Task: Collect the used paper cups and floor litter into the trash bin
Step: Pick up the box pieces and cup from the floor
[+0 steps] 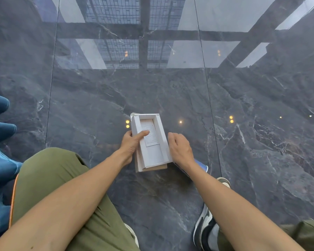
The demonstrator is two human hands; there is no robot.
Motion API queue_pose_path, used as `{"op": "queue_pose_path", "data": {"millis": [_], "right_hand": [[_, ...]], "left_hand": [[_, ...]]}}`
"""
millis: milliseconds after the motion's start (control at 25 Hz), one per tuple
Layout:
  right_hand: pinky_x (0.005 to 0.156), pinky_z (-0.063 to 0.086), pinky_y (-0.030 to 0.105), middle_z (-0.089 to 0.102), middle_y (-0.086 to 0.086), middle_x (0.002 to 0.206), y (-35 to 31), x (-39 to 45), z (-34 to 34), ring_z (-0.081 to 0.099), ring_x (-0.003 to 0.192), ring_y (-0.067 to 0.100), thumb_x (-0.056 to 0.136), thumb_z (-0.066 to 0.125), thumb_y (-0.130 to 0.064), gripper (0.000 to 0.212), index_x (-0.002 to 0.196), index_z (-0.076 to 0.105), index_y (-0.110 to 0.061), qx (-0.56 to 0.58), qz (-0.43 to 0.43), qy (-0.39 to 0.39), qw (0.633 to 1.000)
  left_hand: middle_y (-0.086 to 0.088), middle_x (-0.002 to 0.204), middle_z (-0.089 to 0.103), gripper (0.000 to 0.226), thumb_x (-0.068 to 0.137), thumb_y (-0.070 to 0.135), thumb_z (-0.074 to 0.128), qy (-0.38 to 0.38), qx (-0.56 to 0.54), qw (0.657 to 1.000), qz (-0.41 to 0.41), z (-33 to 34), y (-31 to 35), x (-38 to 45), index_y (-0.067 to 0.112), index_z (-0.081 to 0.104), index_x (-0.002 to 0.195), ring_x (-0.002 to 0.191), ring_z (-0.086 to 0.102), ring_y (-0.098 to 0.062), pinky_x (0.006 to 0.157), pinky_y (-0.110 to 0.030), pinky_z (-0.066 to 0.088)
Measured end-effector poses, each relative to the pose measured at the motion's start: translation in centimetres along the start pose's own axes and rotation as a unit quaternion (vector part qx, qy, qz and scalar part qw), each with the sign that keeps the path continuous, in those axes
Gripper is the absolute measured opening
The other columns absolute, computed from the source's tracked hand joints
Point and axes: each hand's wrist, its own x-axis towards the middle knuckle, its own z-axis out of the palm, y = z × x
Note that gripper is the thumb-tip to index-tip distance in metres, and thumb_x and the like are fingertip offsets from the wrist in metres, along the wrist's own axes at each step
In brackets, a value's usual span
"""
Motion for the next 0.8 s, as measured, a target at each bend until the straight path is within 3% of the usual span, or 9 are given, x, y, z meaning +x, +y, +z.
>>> {"op": "queue_pose_path", "data": {"millis": [40, 80, 160, 280, 400, 480, 600, 720, 800], "right_hand": [[0.082, 0.046, 0.043, 0.059, 0.001, 0.092, 0.6, -0.2, -0.3, 0.054, 0.092, 0.025, 0.101, 0.040, -0.037, 0.030, 0.086, 0.060, -0.020, -0.005, 0.019, 0.022, 1.000], [0.093, 0.045, 0.044, 0.060, 0.003, 0.109, 1.5, -0.3, -0.5, 0.054, 0.106, 0.027, 0.098, 0.046, -0.040, 0.030, 0.110, 0.064, -0.020, -0.035, 0.043, 0.025, 0.998], [0.104, 0.039, 0.045, 0.053, 0.008, 0.129, 3.4, -0.6, -0.7, 0.049, 0.122, 0.032, 0.088, 0.061, -0.044, 0.061, 0.140, 0.048, -0.016, -0.156, 0.074, -0.022, 0.985], [0.105, 0.036, 0.047, 0.050, 0.013, 0.131, 6.0, -1.1, -0.3, 0.049, 0.122, 0.036, 0.082, 0.067, -0.035, 0.066, 0.138, 0.040, -0.014, -0.292, 0.070, -0.087, 0.950], [0.099, 0.037, 0.046, 0.052, 0.014, 0.129, 7.2, -0.7, -0.4, 0.050, 0.119, 0.036, 0.085, 0.064, -0.026, 0.053, 0.131, 0.041, -0.014, -0.320, 0.083, -0.078, 0.940], [0.091, 0.042, 0.046, 0.054, 0.013, 0.125, 6.9, -0.2, -0.9, 0.052, 0.115, 0.037, 0.087, 0.063, -0.029, 0.048, 0.127, 0.042, -0.013, -0.284, 0.087, -0.065, 0.953], [0.081, 0.053, 0.044, 0.061, 0.009, 0.111, 4.4, 0.2, -3.5, 0.062, 0.100, 0.032, 0.085, 0.068, -0.040, 0.048, 0.115, 0.042, -0.014, -0.118, 0.131, -0.017, 0.984], [0.061, 0.047, 0.033, 0.063, 0.000, 0.097, -0.3, -1.4, -8.1, 0.063, 0.078, 0.014, 0.086, 0.072, -0.047, 0.050, 0.112, 0.044, -0.015, 0.053, 0.165, -0.004, 0.985], [0.062, 0.044, 0.029, 0.065, -0.001, 0.103, -4.3, -4.0, -11.8, 0.062, 0.082, 0.010, 0.087, 0.072, -0.052, 0.052, 0.117, 0.052, -0.015, 0.135, 0.177, -0.009, 0.975]], "left_hand": [[-0.010, 0.117, 0.075, 0.064, 0.077, 0.029, 0.088, 0.021, -0.006, 1.000, 0.002, 0.0, 0.0, 0.1, 0.008, 0.058, 0.129, 0.099, 0.073, -0.025, 0.076, -0.034, 0.057], [-0.008, 0.117, 0.073, 0.061, 0.079, 0.025, 0.087, 0.041, -0.011, 0.999, 0.007, 0.0, 0.0, 0.3, 0.009, 0.056, 0.129, 0.099, 0.072, -0.024, 0.077, -0.035, 0.057], [-0.007, 0.119, 0.071, 0.066, 0.078, 0.024, 0.088, 0.069, -0.018, 0.997, 0.007, 0.0, -0.4, 0.6, 0.010, 0.052, 0.131, 0.104, 0.071, -0.026, 0.087, -0.042, 0.058], [-0.006, 0.121, 0.070, 0.072, 0.073, 0.025, 0.091, 0.082, -0.009, 0.997, 0.008, 0.5, -1.1, 0.9, 0.011, 0.051, 0.131, 0.107, 0.070, -0.027, 0.092, -0.045, 0.058], [-0.004, 0.118, 0.070, 0.072, 0.072, 0.025, 0.092, 0.073, 0.008, 0.997, 0.021, 1.3, -1.3, 0.7, 0.012, 0.050, 0.130, 0.103, 0.070, -0.022, 0.081, -0.037, 0.056], [-0.001, 0.116, 0.068, 0.070, 0.074, 0.026, 0.091, 0.068, 0.038, 0.997, 0.025, 1.7, -1.4, 0.1, 0.015, 0.050, 0.130, 0.103, 0.068, -0.021, 0.081, -0.037, 0.055], [0.001, 0.114, 0.067, 0.070, 0.074, 0.025, 0.092, 0.066, 0.089, 0.993, 0.039, 1.9, -0.9, -2.2, 0.016, 0.050, 0.130, 0.105, 0.067, -0.022, 0.083, -0.036, 0.054], [0.001, 0.113, 0.066, 0.068, 0.073, 0.022, 0.092, 0.073, 0.108, 0.991, 0.034, 2.0, 0.8, -7.0, 0.016, 0.051, 0.126, 0.104, 0.067, -0.021, 0.082, -0.034, 0.052], [0.002, 0.114, 0.065, 0.065, 0.074, 0.022, 0.092, 0.076, 0.103, 0.991, 0.023, 2.4, 3.4, -12.2, 0.018, 0.051, 0.124, 0.104, 0.066, -0.020, 0.080, -0.032, 0.052]]}}
